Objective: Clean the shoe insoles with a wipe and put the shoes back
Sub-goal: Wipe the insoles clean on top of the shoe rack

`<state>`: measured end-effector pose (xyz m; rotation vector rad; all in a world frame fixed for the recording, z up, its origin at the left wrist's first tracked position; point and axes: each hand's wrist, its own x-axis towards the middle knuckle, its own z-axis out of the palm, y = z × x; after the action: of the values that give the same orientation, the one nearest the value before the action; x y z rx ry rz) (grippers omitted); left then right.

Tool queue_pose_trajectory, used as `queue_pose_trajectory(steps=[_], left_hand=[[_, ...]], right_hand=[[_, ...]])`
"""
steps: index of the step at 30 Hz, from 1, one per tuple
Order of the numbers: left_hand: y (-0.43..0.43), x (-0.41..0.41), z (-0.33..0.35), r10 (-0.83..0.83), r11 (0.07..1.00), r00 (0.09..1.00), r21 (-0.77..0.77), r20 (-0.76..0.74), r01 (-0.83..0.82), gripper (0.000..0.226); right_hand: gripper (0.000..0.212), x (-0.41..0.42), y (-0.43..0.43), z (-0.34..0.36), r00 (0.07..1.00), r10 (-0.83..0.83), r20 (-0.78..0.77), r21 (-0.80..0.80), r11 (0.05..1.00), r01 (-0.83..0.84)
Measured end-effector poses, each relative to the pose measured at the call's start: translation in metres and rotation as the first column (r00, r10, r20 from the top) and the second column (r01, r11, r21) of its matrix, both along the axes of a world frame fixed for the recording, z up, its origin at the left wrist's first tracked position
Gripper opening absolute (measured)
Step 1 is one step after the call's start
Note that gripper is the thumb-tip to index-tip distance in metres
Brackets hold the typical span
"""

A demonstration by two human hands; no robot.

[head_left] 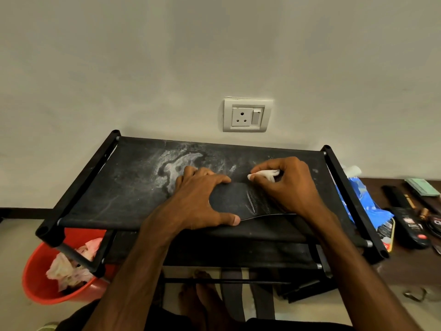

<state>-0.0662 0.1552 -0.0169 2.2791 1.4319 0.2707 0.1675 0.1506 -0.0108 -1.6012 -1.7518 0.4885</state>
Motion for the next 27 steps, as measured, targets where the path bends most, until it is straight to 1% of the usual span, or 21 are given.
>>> queue_pose_trajectory(steps=[4,6,8,11,18,23,27], left_hand=[[-0.002,-0.003,0.002,-0.013,1.0,1.0,0.021,-0.003,0.013,0.095],[-0.002,0.0,0.002,-0.003,0.999,1.0,0.044,-0.006,0.003,0.096],[-0.003,0.004,0.003,0.003,0.998,1.0,0.062,-0.017,-0.002,0.091],[-0.002,0.006,0.002,0.012,0.999,1.0,0.042,-0.019,-0.011,0.085],[-0.002,0.008,-0.001,0.025,0.999,1.0,0.03,-0.019,-0.025,0.086],[-0.001,0.007,-0.002,0.028,0.999,0.999,0.024,-0.019,-0.028,0.089],[0.0,0.009,-0.003,0.025,0.999,1.0,0.033,-0.009,-0.025,0.087]], right_hand=[[0.009,0.006,-0.001,0.005,0.999,-0.015,-0.033,-0.018,1.0,0.015],[0.009,0.007,-0.001,0.008,1.0,0.007,-0.027,-0.024,1.0,-0.008],[0.008,0.003,-0.001,0.009,0.999,0.047,-0.009,-0.03,0.998,-0.047],[0.005,-0.006,0.002,0.008,0.993,0.111,0.046,-0.045,0.993,-0.109],[0.007,-0.018,0.013,0.01,0.963,0.195,0.185,-0.162,0.973,-0.166],[0.007,-0.016,0.002,0.019,0.908,0.341,0.243,-0.249,0.927,-0.282],[0.01,-0.007,-0.009,0.034,0.84,0.482,0.248,-0.378,0.847,-0.374]])
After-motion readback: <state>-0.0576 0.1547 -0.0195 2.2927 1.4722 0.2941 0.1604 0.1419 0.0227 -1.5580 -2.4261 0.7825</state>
